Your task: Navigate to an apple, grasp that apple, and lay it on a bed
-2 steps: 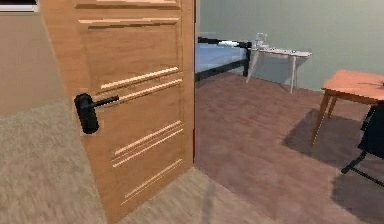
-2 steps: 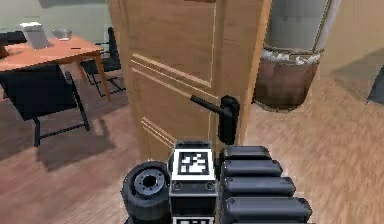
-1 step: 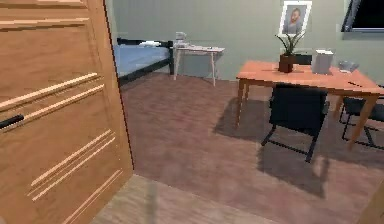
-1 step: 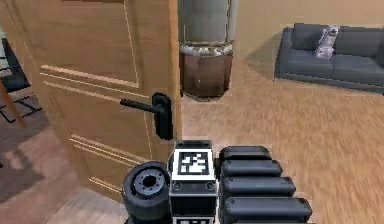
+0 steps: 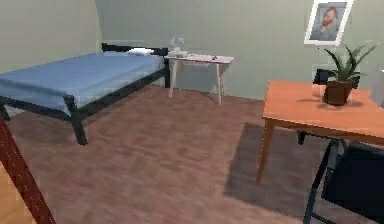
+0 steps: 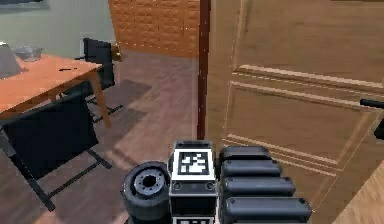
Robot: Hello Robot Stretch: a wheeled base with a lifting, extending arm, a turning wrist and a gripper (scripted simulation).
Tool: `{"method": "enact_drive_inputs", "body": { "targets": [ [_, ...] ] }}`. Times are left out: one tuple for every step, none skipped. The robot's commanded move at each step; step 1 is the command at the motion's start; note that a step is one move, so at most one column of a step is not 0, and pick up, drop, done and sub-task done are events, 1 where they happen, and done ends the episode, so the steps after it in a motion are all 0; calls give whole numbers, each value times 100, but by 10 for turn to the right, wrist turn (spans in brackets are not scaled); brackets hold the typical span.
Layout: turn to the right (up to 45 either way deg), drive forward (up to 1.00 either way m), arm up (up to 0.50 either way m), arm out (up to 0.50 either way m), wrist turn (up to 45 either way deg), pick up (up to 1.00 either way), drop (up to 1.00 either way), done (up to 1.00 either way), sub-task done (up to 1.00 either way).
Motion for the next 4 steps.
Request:
{"method": "enact_drive_inputs", "body": {
  "targets": [
    [0, 55, 0, 0, 0, 0, 0, 0, 0],
    [-120, 0, 0, 0, 0, 0, 0, 0, 0],
    [0, 75, 0, 0, 0, 0, 0, 0, 0],
    [60, 0, 0, 0, 0, 0, 0, 0, 0]
  ]
}}
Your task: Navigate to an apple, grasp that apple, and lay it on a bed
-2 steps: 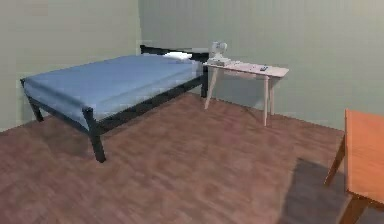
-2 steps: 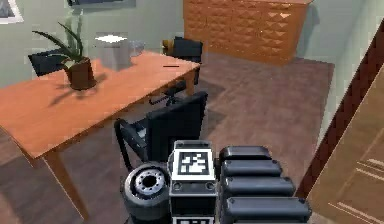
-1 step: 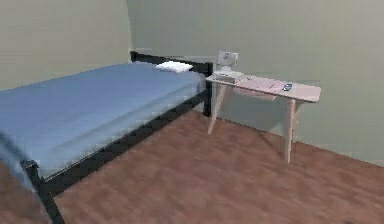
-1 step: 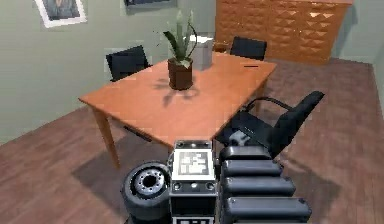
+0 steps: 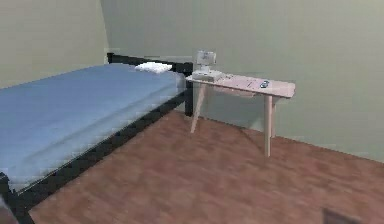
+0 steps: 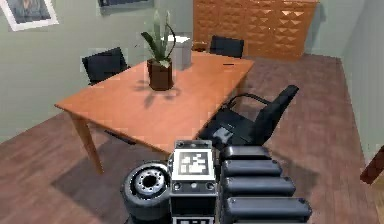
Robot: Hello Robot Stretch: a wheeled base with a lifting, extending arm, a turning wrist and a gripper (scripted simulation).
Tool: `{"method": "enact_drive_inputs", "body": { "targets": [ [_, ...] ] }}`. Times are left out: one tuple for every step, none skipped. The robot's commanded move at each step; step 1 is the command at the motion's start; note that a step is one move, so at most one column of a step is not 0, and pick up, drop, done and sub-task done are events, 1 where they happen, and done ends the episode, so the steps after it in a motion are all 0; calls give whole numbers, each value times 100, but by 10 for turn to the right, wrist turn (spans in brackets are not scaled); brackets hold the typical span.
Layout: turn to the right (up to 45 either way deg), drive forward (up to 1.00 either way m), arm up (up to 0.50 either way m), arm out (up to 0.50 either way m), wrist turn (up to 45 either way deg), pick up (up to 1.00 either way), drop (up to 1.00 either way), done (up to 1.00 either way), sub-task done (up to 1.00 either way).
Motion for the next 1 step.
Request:
{"method": "enact_drive_inputs", "body": {
  "targets": [
    [0, 100, 0, 0, 0, 0, 0, 0, 0]
  ]
}}
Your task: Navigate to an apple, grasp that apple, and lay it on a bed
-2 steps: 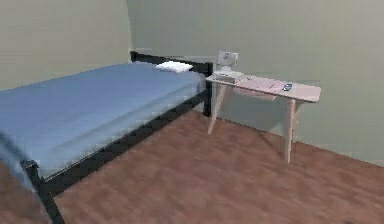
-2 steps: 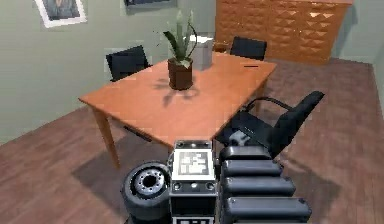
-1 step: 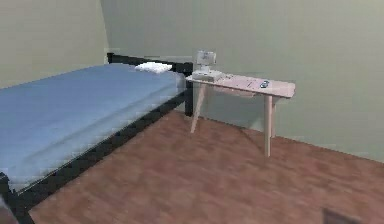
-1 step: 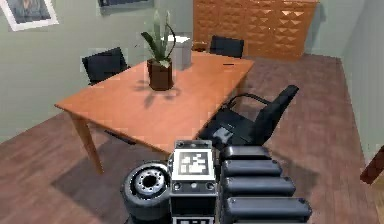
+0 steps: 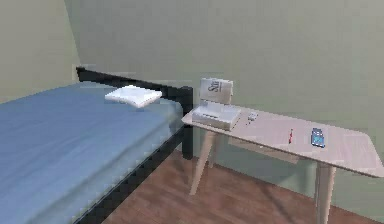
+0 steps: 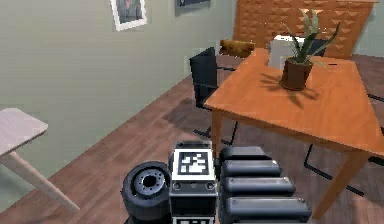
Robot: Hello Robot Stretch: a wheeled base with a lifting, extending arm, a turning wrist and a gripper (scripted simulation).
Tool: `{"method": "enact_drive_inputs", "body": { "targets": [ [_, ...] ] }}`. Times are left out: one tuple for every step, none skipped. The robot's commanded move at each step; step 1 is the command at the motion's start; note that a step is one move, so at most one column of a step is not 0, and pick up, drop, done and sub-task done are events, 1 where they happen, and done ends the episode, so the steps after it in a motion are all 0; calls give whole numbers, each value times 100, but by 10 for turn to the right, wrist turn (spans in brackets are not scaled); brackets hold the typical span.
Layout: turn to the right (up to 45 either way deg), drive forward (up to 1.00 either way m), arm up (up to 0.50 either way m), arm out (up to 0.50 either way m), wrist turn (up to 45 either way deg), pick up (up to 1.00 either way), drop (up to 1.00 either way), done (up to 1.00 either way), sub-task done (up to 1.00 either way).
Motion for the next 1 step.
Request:
{"method": "enact_drive_inputs", "body": {
  "targets": [
    [30, 0, 0, 0, 0, 0, 0, 0, 0]
  ]
}}
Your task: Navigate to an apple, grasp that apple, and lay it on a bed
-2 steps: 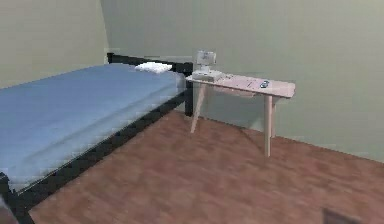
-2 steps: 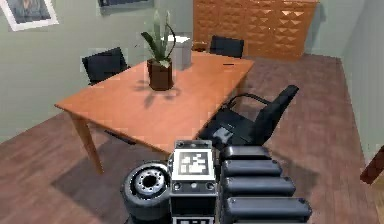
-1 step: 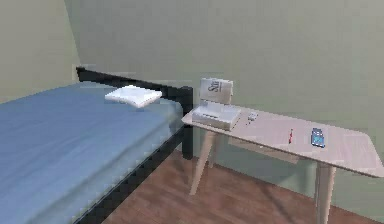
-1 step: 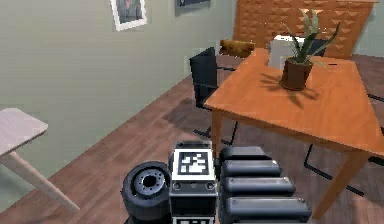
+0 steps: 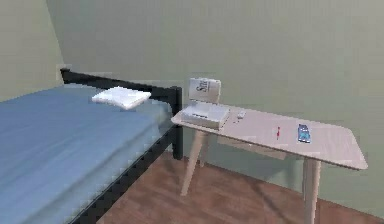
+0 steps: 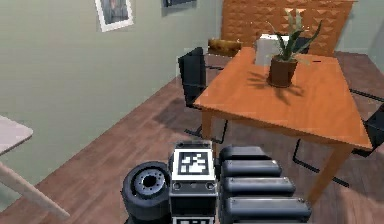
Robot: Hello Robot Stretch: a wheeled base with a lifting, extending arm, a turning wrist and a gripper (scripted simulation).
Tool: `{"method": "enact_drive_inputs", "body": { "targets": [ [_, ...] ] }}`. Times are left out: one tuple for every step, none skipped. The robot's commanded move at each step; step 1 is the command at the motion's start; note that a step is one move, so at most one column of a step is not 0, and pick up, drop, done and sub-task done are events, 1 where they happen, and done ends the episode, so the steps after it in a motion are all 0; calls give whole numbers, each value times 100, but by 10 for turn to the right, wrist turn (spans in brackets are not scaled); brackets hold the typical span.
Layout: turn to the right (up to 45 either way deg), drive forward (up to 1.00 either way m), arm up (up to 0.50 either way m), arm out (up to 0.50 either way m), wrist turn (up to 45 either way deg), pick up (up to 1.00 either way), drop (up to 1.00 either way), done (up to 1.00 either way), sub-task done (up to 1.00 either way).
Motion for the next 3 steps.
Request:
{"method": "enact_drive_inputs", "body": {
  "targets": [
    [0, 45, 0, 0, 0, 0, 0, 0, 0],
    [-450, 0, 0, 0, 0, 0, 0, 0, 0],
    [-90, 0, 0, 0, 0, 0, 0, 0, 0]
  ]
}}
